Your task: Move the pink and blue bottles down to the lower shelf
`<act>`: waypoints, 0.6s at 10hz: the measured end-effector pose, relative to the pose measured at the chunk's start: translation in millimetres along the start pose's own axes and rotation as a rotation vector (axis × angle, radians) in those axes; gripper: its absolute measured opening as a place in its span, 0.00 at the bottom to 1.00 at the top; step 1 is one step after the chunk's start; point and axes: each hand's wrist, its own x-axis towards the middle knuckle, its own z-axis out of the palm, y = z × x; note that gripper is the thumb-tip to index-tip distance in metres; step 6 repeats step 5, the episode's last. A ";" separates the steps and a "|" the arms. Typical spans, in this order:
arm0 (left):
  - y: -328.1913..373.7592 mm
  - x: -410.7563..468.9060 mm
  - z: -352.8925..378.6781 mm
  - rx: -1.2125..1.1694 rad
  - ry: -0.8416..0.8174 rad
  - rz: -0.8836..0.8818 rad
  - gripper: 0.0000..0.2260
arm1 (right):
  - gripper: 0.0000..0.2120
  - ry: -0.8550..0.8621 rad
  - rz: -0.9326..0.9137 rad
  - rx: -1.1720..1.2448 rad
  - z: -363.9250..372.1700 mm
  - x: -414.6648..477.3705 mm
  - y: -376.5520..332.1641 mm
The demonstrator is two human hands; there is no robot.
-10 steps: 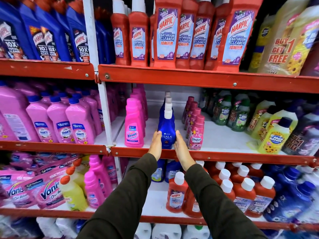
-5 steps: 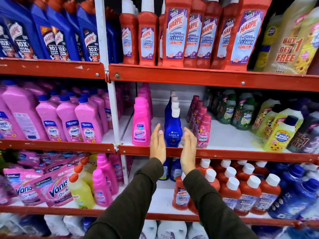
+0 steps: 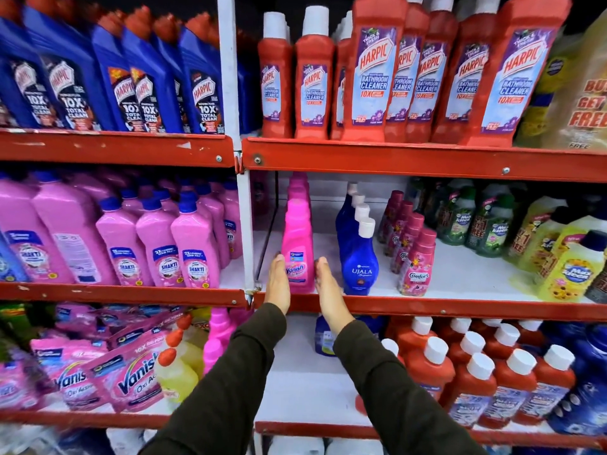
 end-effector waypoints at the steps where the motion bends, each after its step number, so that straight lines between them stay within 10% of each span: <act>1: 30.4 -35.3 7.0 0.074 0.007 0.038 0.38 | 0.24 0.005 0.032 -0.034 2.6 3.0 7.2; 6: 38.2 -37.1 7.9 0.106 -0.026 0.103 0.44 | 0.24 0.064 0.034 -0.056 5.4 -1.4 5.0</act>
